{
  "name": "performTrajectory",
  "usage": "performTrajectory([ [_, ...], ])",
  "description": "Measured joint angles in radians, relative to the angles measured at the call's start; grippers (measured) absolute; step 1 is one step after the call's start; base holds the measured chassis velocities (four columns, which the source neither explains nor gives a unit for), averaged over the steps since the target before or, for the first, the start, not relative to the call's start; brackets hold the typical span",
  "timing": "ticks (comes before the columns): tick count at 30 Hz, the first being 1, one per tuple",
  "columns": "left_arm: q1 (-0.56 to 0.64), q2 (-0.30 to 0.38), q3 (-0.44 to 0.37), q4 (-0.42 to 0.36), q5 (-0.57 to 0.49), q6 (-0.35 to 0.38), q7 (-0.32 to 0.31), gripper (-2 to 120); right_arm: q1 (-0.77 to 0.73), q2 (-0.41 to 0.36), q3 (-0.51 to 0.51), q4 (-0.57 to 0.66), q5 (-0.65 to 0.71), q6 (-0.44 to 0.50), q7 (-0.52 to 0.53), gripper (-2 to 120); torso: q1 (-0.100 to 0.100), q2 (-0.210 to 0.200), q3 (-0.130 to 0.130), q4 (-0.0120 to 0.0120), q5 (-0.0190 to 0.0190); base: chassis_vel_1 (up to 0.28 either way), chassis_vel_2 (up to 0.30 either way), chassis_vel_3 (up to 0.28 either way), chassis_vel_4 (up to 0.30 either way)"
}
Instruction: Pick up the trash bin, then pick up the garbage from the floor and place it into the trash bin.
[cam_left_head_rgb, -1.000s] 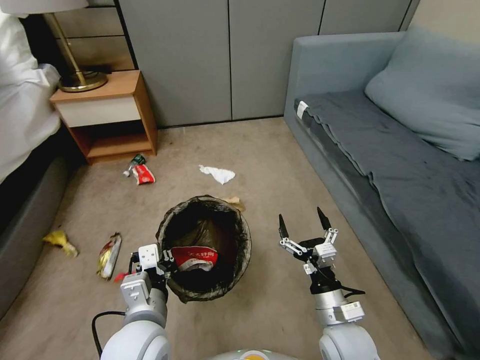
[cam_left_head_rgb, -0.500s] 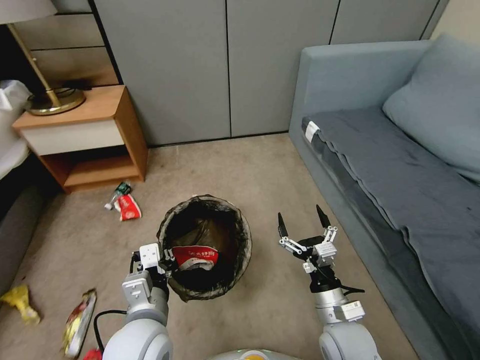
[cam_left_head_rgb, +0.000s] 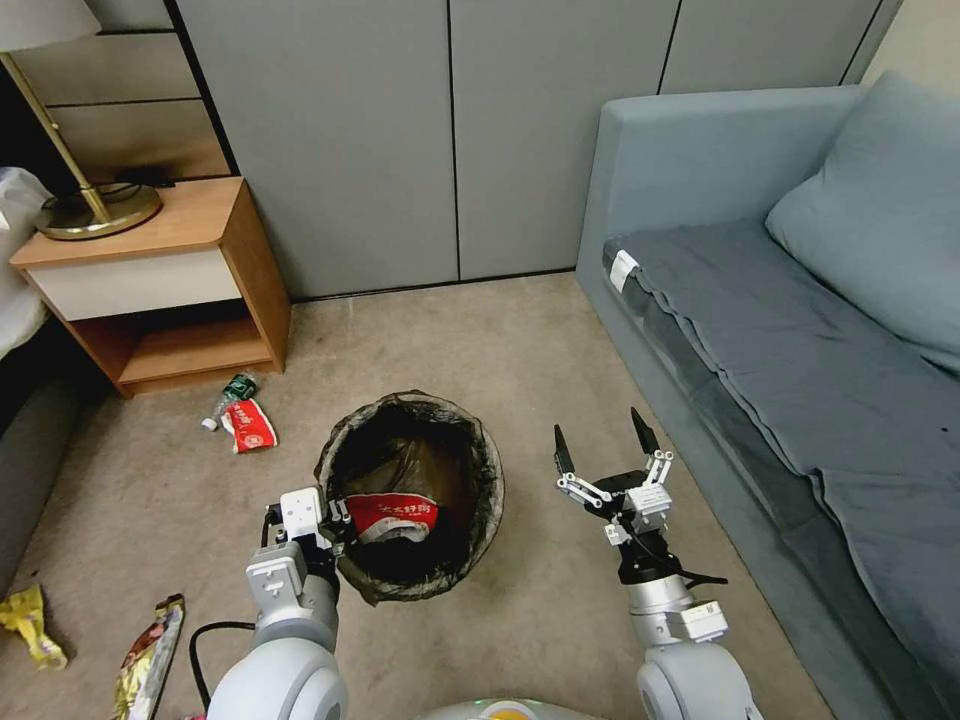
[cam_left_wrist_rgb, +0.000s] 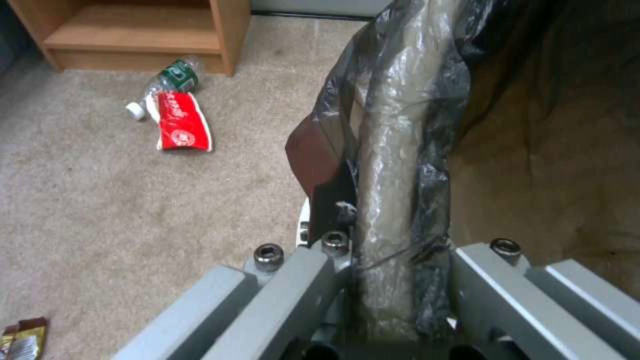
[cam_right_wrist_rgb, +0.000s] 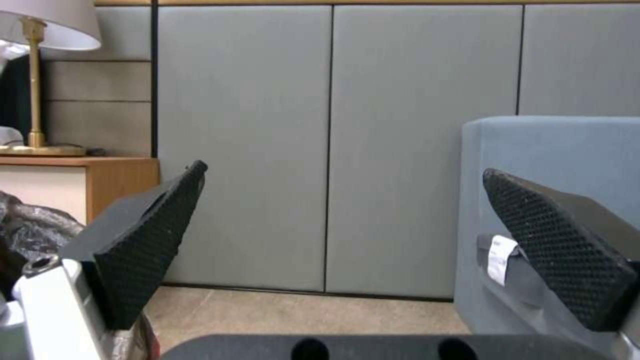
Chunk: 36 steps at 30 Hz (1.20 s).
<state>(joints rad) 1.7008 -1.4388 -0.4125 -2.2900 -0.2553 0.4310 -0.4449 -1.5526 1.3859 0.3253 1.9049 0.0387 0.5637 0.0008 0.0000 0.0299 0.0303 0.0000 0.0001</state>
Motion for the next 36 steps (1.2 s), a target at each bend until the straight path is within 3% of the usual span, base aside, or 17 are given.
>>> performTrajectory([
  [8, 0.002, 0.008, 0.0, 0.003, 0.0, 0.003, 0.0, 1, 0.152, -0.051, -0.004, 0.019, 0.025, -0.085, 0.013, 99, 0.0, 0.0, 0.0, 0.0, -0.0001, 0.0, 0.0, 0.0, 0.0],
  [10, 0.009, 0.009, -0.002, 0.004, 0.0, 0.003, 0.0, 1, 0.241, -0.074, -0.025, 0.016, 0.053, -0.156, 0.022, 99, 0.0, 0.0, 0.0, 0.0002, -0.0002, 0.0, 0.0, 0.0, 0.0],
  [17, 0.007, 0.007, -0.013, 0.004, -0.003, 0.007, 0.0, 1, 0.37, -0.094, -0.085, -0.05, 0.093, -0.266, 0.049, 100, 0.0, 0.0, 0.0, 0.0001, 0.0002, 0.0, 0.0, 0.0, 0.0],
  [24, -0.01, 0.001, -0.014, 0.016, -0.005, 0.015, -0.003, 1, 0.414, -0.095, -0.111, -0.113, 0.087, -0.315, 0.047, 100, 0.0, 0.0, 0.0, 0.0, -0.0001, 0.0, 0.0, 0.0, 0.0],
  [36, -0.023, 0.01, -0.035, -0.002, -0.053, 0.015, -0.021, 1, 0.441, -0.107, -0.117, -0.152, 0.084, -0.313, 0.039, 100, 0.0, 0.0, 0.0, 0.0, -0.0001, 0.0, 0.0, 0.0, 0.0],
])
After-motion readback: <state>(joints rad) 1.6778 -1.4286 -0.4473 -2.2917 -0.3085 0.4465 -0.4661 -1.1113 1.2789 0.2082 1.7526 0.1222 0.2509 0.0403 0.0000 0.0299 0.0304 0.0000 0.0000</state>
